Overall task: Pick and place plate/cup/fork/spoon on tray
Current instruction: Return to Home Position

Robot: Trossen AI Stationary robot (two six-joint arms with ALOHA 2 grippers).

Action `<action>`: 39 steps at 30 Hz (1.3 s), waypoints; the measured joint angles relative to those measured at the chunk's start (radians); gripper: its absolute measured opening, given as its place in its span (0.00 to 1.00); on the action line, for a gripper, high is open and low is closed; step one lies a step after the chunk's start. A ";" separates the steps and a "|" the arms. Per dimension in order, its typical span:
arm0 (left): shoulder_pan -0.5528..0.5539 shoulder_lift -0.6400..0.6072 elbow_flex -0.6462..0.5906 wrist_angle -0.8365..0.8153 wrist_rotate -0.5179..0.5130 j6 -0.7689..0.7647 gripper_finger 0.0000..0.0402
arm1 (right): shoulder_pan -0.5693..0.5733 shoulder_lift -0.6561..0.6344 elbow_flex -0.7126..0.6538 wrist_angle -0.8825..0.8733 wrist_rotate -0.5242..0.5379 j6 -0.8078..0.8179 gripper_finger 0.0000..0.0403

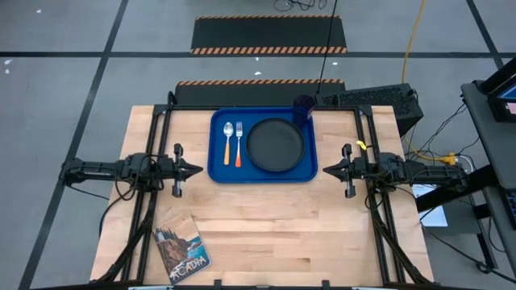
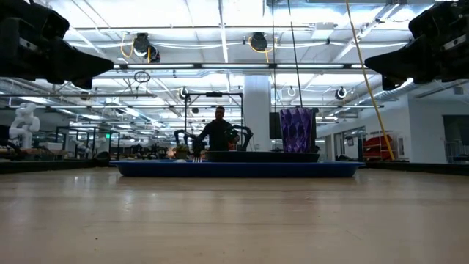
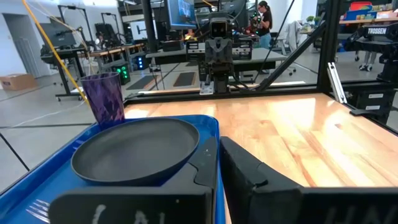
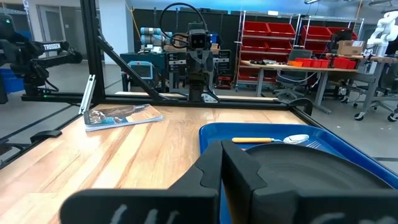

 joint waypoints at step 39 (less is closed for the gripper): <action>0.000 0.000 -0.001 0.000 0.000 -0.022 0.06 | 0.000 0.000 0.000 -0.001 0.000 0.000 0.00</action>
